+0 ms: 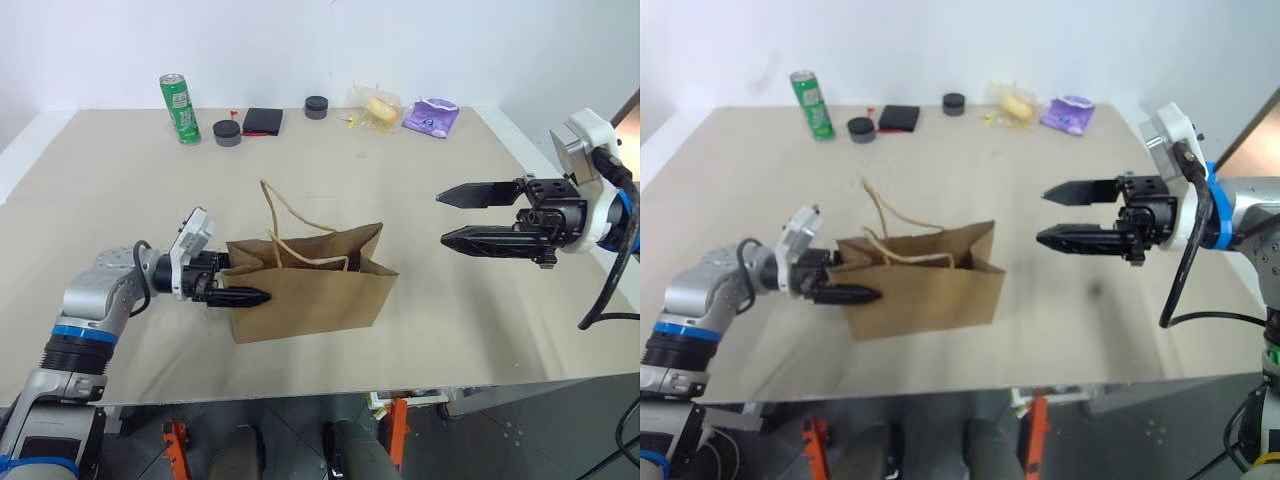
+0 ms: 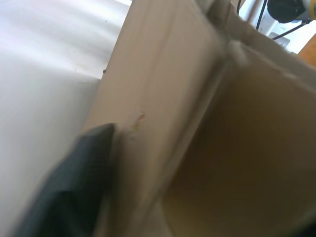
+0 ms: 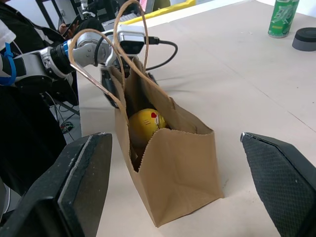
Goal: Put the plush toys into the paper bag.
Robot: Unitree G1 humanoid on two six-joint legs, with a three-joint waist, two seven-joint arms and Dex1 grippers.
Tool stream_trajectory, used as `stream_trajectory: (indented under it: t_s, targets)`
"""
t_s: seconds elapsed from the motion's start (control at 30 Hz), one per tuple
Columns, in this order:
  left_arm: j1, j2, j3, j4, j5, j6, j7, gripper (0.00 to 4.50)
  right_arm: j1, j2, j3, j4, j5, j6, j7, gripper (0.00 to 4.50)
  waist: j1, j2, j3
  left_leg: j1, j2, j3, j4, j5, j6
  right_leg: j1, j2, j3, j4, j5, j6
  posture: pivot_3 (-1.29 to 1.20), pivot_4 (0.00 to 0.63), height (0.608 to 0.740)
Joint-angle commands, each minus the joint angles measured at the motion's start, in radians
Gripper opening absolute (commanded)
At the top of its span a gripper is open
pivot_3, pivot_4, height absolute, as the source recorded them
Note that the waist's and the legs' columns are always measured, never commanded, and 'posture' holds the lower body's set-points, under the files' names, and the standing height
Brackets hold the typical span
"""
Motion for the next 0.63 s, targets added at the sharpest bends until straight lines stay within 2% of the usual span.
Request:
stream_trajectory:
  t_s: [0.03,0.17,0.27,0.4,0.63]
  targets:
    - [0.001,0.075,0.117,-0.151,-0.114,0.115,0.041,4.47,0.029,0.0,-0.068,-0.039,0.039,0.022,-0.041,4.5,-0.001,0.0,0.0,0.0,0.0,0.0,0.0,0.0,0.0,0.0,0.0,0.0,0.0,0.0,0.001,0.0,0.15,0.74]
    - [0.012,0.146,0.256,-0.194,-0.207,0.237,0.142,4.47,0.096,-0.012,-0.122,-0.02,0.037,0.039,-0.091,4.5,-0.001,0.0,0.0,0.0,0.0,0.0,-0.001,0.0,0.0,0.0,0.0,0.0,0.0,0.002,0.004,0.0,0.15,0.74]
    - [-0.005,0.205,0.338,-0.094,-0.157,0.221,0.243,4.47,0.133,-0.024,-0.147,0.024,-0.005,0.02,-0.13,4.5,-0.001,0.0,0.0,0.001,0.0,0.0,0.0,0.0,0.0,0.0,0.0,-0.001,0.0,0.002,0.004,0.0,0.15,0.74]
    - [0.031,0.289,0.317,0.095,0.046,-0.001,0.312,4.47,0.121,-0.027,-0.117,0.138,-0.114,-0.054,-0.183,4.5,-0.002,0.0,0.0,0.004,0.0,0.002,0.0,0.0,0.0,0.002,0.0,0.001,0.001,0.001,-0.001,0.0,0.15,0.74]
    - [0.075,0.299,0.314,0.145,0.083,-0.061,0.282,4.47,0.087,-0.005,-0.071,0.194,-0.164,-0.093,-0.175,4.5,-0.001,0.0,0.0,0.001,0.0,0.003,0.0,0.0,0.0,0.0,-0.002,0.001,0.0,0.0,-0.001,0.0,0.15,0.74]
